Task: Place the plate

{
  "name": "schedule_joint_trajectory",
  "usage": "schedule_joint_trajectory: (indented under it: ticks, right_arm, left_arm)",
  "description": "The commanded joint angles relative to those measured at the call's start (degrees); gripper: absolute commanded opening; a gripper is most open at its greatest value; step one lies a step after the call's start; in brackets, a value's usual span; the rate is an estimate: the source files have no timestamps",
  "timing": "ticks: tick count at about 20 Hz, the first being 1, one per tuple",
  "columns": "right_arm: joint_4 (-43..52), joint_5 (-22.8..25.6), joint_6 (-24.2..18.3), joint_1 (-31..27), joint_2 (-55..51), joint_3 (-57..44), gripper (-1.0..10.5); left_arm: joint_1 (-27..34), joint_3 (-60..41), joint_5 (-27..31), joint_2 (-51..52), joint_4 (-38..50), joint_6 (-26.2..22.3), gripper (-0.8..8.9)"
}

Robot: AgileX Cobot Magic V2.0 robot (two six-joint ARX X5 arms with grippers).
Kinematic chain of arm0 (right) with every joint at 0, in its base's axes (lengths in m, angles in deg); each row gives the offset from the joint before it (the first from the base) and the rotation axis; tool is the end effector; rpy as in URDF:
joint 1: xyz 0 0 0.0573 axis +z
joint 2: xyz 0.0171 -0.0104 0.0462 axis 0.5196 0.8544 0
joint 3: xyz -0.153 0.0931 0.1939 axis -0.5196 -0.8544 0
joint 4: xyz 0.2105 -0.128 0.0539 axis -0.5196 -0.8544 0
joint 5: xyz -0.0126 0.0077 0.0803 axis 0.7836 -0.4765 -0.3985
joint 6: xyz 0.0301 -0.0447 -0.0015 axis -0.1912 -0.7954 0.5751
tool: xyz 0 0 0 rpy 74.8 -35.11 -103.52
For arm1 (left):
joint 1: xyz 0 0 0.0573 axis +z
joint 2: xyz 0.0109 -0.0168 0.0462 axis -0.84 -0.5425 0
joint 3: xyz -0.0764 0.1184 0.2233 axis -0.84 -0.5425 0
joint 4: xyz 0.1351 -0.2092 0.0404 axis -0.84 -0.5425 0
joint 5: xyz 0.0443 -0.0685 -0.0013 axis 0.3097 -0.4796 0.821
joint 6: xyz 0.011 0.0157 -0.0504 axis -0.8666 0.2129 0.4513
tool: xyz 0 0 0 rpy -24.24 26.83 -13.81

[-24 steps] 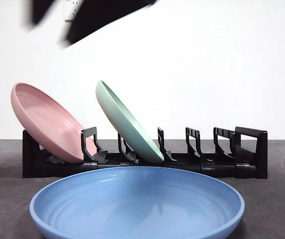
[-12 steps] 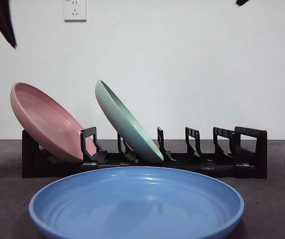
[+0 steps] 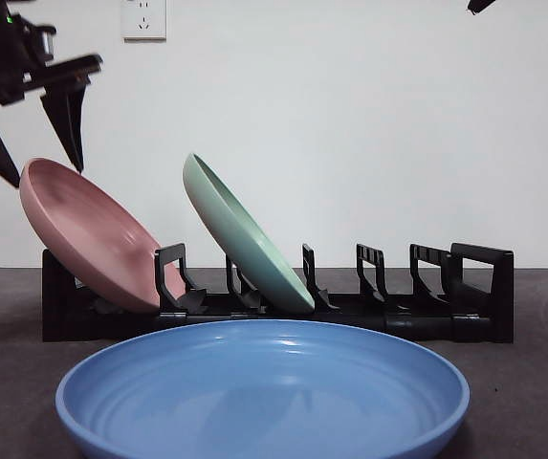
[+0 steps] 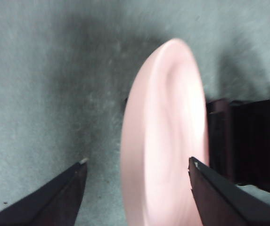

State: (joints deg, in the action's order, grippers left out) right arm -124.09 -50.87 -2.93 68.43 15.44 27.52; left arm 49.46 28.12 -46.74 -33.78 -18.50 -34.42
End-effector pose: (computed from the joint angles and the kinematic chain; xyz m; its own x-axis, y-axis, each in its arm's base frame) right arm 0.1567 0.1185 0.3734 0.5620 0.4190 -0.7131 -0.4809 0.8670 0.1304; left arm 0.3250 -0.0482 0.3006 0.4836 -0.2227 -0.8465 0.0171 0.9693 -0.2453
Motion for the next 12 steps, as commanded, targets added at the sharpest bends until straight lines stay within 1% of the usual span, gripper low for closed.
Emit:
schedule_joint_trajectory:
  ticks: [1, 4, 6, 9, 12]
  right_arm:
    - [0.1, 0.1, 0.5, 0.5, 0.5, 1.1, 1.9]
    - [-0.1, 0.1, 0.5, 0.5, 0.5, 1.1, 1.9]
    - [-0.1, 0.1, 0.5, 0.5, 0.5, 1.1, 1.9]
    - [-0.1, 0.1, 0.5, 0.5, 0.5, 1.1, 1.9]
    - [-0.3, 0.1, 0.5, 0.5, 0.5, 1.1, 1.9]
  left_arm:
    - [-0.2, 1.6, 0.0, -1.3, 0.0, -0.7, 3.29]
    - [-0.2, 1.6, 0.0, -1.4, 0.2, -1.7, 1.57]
    - [-0.2, 1.6, 0.0, -1.3, -0.2, -1.7, 1.12]
    - [-0.2, 2.4, 0.0, -1.3, -1.4, -1.7, 1.07]
    - [-0.2, 3.2, 0.1, -0.7, -2.3, -2.1, 0.17]
